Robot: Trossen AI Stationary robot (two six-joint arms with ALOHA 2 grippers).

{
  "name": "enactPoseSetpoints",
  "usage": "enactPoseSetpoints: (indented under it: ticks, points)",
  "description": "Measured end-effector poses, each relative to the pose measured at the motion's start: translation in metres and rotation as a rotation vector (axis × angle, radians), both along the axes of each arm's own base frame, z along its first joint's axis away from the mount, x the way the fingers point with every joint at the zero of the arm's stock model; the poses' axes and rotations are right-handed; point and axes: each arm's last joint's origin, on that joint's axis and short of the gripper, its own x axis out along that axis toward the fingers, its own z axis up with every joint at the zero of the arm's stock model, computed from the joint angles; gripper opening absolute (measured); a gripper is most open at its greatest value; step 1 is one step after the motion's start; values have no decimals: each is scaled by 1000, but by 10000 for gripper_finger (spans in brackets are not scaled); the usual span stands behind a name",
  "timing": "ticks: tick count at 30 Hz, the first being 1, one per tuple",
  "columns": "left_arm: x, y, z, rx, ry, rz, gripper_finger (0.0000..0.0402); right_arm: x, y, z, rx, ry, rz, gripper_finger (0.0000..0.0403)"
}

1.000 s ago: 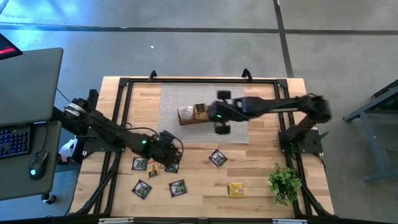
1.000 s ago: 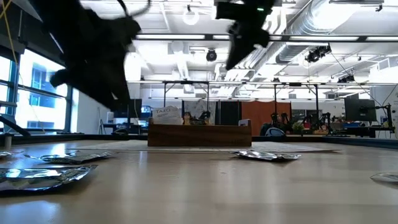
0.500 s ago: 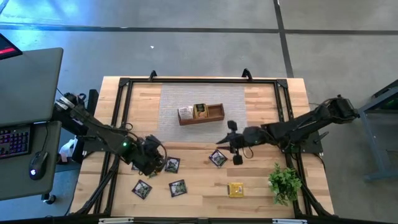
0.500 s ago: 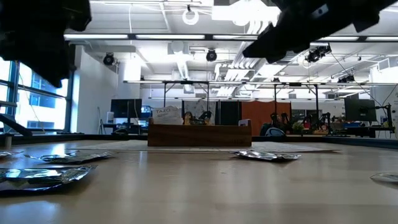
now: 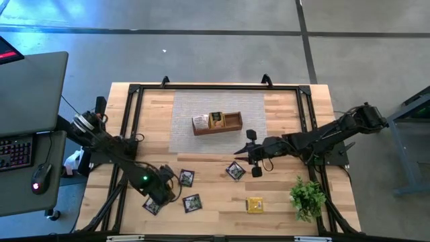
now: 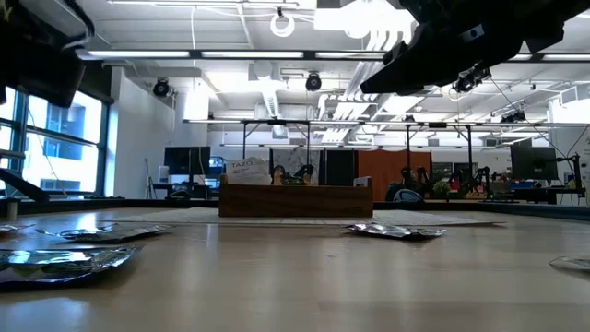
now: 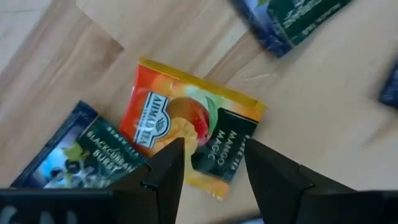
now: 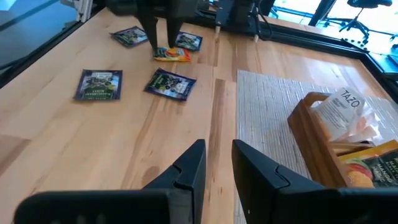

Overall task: Pick & Place Tea
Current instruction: Put the yellow tea bag into the middle section of the wooden organizer

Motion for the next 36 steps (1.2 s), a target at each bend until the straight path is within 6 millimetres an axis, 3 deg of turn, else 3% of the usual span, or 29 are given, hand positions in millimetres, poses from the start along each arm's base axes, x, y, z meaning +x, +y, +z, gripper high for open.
enactPoseSetpoints:
  ticks: [6,10,19,25,30,36]
  points:
    - [16,-1,-18,14,-17,-4,166,0,0,0,2,-5,0,75]
    - [34,11,-17,24,-92,0,166,1,0,3,7,-31,0,75]
    - [76,84,-18,90,-163,243,166,2,0,5,37,-50,-10,75]
    - [106,121,-11,-4,-372,427,166,2,0,5,39,-50,-16,75]
    - [120,124,-1,-18,-513,307,166,2,0,5,38,-51,-30,75]
    - [104,118,22,87,-519,325,166,4,1,1,82,-37,-31,75]
